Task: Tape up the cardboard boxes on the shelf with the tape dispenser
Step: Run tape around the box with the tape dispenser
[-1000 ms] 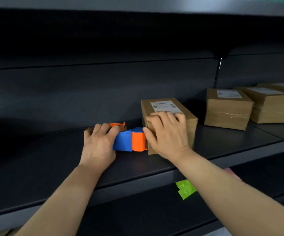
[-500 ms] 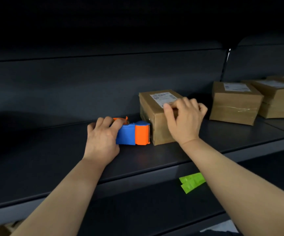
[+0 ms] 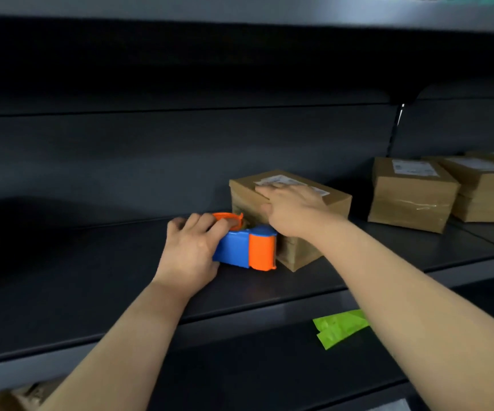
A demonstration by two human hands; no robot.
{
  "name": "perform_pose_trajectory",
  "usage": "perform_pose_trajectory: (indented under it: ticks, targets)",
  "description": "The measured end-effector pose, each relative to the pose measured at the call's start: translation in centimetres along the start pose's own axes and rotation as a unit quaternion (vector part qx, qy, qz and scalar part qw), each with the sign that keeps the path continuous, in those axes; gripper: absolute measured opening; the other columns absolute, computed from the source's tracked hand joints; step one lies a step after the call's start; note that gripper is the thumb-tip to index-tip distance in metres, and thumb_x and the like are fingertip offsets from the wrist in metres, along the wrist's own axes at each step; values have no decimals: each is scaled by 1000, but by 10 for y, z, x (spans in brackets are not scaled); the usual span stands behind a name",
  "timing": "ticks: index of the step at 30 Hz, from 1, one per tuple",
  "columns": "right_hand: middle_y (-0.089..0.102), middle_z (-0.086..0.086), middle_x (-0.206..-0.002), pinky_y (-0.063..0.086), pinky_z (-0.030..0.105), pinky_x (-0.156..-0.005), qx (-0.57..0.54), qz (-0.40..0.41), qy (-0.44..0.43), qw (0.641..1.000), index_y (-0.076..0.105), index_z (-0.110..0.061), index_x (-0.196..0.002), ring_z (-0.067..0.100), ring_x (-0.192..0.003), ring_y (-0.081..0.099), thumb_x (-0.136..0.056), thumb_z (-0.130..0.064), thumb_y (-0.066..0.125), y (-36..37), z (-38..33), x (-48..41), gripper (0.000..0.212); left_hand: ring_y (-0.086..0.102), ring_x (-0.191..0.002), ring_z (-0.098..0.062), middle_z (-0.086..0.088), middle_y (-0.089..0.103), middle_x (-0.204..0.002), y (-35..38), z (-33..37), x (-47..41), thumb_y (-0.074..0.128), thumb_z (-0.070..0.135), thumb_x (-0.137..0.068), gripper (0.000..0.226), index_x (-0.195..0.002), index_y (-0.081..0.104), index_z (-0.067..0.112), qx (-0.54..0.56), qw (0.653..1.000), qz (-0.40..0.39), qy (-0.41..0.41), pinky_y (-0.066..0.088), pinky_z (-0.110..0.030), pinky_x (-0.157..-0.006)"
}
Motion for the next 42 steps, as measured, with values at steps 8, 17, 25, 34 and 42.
perform_pose_trajectory:
  ticks: [8, 17, 25, 34, 42]
  targets:
    - [24, -10, -159, 32, 33, -107, -24, -14, -34, 999, 25, -42, -150, 19, -143, 29, -102, -28, 36, -15, 14, 38, 51, 56, -98, -25, 6, 59, -102, 0, -7, 2, 75, 7, -52, 81, -126, 56, 35, -20, 1000, 4, -13, 36, -45, -86]
    - [41, -15, -149, 41, 36, -99, -55, 9, -11, 998, 37, -53, -136, 20, -131, 44, -100, -26, 41, -20, 68, 73, 45, 54, -93, -34, -4, 56, -97, -1, -35, 6, 72, -4, -49, 79, -120, 60, 28, -69, 993, 19, -93, 38, -53, -85]
    - [40, -14, -150, 37, 32, -100, -65, 4, -31, 997, 39, -52, -136, 19, -132, 42, -101, -26, 44, -25, 75, 76, 44, 52, -93, -36, -9, 55, -96, -4, -43, 8, 73, -6, -51, 73, -117, 62, 23, -109, 984, 5, -142, 37, -53, -84]
    - [39, -15, -150, 40, 35, -101, -80, 19, -26, 996, 39, -52, -135, 19, -131, 42, -101, -23, 43, -23, 79, 80, 45, 51, -91, -37, -13, 56, -94, -5, -50, 8, 74, -8, -49, 69, -113, 63, 16, -151, 972, -10, -178, 37, -53, -78]
    - [38, -11, -151, 33, 28, -98, -91, -26, -43, 995, 42, -51, -134, 18, -133, 39, -101, -21, 45, -25, 82, 78, 45, 54, -80, -36, -14, 57, -82, -1, 2, -13, 73, -4, -58, 48, -102, 66, 13, -173, 976, 4, -133, 34, -46, -67]
Point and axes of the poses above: each hand's wrist, its own x-axis away from the middle knuckle, its own y-axis out of the palm, z = x × y, the point moved 7 cm from there along -x, towards the middle knuckle
